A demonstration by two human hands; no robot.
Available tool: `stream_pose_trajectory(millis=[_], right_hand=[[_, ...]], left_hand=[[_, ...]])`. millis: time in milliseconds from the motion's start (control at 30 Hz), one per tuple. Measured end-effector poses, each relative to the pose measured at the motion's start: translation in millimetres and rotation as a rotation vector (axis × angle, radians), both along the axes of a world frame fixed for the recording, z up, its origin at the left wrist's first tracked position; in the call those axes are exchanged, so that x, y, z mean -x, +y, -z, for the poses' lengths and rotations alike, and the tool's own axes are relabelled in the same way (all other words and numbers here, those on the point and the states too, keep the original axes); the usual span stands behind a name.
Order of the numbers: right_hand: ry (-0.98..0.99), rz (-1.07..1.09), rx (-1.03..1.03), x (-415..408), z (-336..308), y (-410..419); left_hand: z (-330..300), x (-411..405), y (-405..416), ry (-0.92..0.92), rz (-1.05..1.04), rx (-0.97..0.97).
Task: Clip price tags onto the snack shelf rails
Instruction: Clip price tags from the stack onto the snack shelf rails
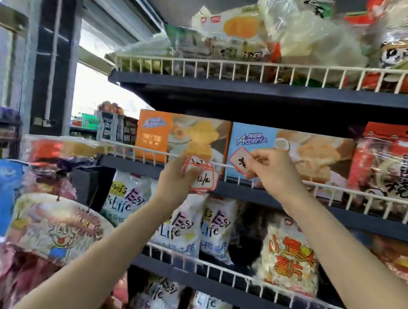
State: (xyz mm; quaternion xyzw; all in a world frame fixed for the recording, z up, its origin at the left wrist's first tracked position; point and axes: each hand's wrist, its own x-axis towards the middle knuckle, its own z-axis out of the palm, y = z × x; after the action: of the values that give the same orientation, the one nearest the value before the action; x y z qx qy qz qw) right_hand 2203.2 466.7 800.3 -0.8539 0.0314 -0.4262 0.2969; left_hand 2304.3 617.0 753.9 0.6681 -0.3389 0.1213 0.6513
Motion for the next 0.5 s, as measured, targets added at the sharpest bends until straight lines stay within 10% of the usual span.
stream_pose_trajectory(millis=[500], right_hand=[[-0.077, 0.483, 0.249, -54, 28, 27]], left_hand=[[0, -65, 7, -0.223, 0.152, -0.149]])
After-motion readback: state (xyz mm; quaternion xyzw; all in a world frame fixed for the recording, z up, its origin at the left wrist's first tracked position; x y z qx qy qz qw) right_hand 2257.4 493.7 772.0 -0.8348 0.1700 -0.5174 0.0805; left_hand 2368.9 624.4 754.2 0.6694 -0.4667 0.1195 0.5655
